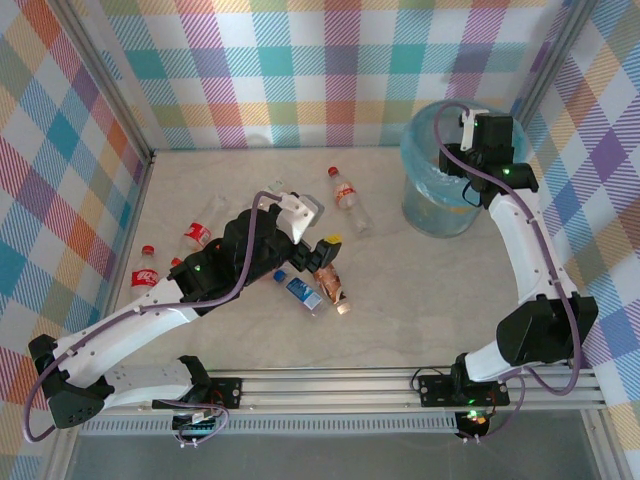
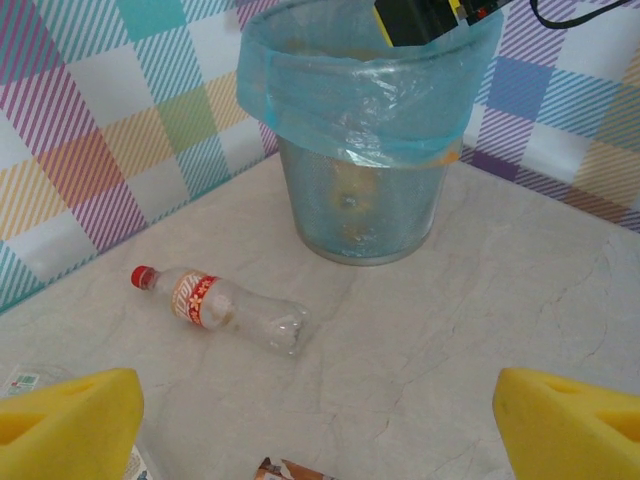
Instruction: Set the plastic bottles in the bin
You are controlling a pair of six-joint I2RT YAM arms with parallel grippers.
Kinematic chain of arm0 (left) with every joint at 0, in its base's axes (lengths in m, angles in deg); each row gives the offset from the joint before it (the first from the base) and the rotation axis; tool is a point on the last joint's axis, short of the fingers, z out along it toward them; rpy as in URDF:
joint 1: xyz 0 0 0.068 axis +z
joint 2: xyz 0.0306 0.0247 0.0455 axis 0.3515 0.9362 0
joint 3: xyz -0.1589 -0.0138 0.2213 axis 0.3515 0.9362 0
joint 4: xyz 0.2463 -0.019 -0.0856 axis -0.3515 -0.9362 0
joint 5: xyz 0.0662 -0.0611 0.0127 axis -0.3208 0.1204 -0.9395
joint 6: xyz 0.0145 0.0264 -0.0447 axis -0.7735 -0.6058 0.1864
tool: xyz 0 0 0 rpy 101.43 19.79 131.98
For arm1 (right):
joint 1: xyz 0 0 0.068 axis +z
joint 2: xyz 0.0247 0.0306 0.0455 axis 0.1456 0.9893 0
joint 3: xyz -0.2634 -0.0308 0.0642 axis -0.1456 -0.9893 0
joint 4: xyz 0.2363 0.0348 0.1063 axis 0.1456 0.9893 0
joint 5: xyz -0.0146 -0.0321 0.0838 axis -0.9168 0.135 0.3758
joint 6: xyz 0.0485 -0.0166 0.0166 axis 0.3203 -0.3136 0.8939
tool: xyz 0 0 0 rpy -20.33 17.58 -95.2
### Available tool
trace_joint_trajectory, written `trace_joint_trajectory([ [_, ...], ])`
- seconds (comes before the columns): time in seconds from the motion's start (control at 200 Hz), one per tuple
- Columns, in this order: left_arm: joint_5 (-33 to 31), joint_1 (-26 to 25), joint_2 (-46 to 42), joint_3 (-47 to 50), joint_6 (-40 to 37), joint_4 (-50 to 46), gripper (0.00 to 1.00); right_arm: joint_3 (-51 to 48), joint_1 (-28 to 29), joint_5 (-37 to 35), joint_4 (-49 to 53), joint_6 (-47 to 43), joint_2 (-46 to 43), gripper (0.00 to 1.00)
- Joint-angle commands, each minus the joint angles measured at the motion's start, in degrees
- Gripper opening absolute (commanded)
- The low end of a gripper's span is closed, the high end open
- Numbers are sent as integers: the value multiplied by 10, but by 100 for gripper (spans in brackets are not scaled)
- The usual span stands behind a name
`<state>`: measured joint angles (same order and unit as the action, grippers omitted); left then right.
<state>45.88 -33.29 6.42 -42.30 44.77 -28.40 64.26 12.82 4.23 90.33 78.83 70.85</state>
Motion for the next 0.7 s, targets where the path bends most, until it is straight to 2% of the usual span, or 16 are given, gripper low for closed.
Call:
trace_joint_trajectory([
  [0.0,-31,-6,-2,0,18,2,90,13,-3,29,13,27,-42,57],
  [0.245,-98,-6,-29,13,45,-5,90,6,7,79,21,71,-110,56],
  [0.43,-154,-6,-51,13,73,-66,90,-24,41,96,10,96,-164,54],
  [0.55,-191,-2,-59,5,105,-114,90,-44,86,95,0,107,-188,54],
  [0.695,-233,20,-59,-17,174,-214,90,-69,164,91,-28,106,-200,54],
])
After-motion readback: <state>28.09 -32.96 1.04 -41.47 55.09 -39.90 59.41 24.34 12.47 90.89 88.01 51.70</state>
